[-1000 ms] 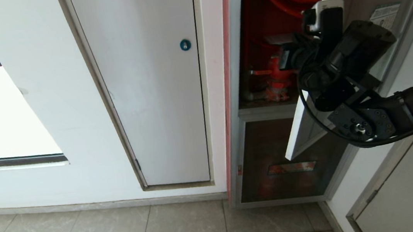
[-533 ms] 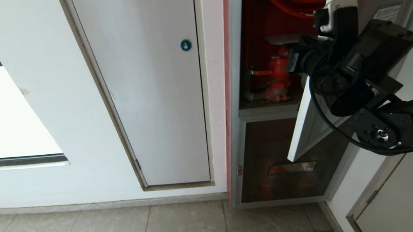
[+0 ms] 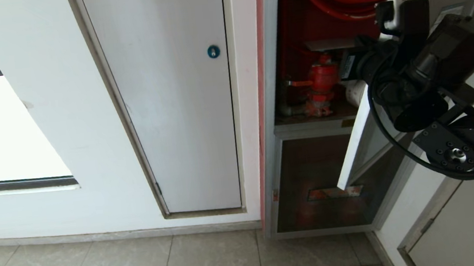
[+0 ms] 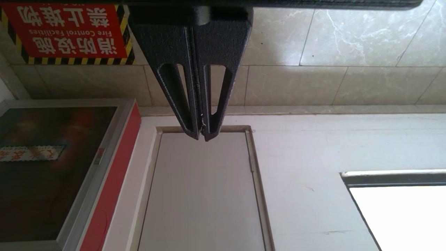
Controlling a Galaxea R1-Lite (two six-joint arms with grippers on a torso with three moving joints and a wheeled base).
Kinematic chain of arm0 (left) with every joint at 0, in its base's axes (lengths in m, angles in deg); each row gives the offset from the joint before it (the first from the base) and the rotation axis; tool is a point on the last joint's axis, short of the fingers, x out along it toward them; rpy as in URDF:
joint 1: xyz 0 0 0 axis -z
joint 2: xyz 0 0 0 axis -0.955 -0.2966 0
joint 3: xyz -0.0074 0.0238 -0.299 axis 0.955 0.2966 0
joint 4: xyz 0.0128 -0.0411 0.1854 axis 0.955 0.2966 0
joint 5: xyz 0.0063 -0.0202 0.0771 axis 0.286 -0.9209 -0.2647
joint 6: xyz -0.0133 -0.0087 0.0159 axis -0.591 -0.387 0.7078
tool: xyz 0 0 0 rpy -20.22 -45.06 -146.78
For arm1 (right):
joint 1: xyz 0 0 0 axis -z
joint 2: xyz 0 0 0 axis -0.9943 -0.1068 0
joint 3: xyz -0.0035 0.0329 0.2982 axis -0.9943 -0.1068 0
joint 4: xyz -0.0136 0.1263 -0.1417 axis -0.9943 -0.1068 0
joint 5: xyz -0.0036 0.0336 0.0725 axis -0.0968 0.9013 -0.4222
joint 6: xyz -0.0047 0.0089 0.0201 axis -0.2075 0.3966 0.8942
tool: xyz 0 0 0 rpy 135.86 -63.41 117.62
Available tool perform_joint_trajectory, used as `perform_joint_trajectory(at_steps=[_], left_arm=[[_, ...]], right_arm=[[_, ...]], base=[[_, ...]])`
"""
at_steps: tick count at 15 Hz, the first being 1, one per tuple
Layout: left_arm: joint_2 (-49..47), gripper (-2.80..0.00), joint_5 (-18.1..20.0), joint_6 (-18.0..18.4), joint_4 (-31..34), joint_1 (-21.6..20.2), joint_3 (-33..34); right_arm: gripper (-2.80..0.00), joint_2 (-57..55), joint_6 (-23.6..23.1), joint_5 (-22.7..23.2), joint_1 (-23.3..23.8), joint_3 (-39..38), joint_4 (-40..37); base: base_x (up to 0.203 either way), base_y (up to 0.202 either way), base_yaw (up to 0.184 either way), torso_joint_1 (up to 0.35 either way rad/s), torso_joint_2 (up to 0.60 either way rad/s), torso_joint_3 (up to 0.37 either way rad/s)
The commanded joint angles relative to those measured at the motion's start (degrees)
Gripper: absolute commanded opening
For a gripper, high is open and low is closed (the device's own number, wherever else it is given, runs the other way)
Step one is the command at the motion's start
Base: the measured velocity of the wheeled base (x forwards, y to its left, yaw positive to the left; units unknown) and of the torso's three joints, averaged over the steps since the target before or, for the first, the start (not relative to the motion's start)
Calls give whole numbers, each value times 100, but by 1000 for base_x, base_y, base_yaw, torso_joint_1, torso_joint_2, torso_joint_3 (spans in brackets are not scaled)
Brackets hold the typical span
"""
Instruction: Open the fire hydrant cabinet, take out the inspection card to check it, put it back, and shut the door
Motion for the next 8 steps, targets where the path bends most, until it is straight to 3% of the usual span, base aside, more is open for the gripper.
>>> perform_joint_trajectory(at_steps=[1, 8], left_arm=[[-5, -280, 3, 1, 0, -5, 0], [-2, -280, 3, 1, 0, -5, 0]], right_arm=[[-280, 233, -10, -15, -1, -201, 52], [-280, 721, -16, -7, 274, -677, 35]], base=[[0, 0, 0, 0, 0, 0], [0, 0, 0, 0, 0, 0]])
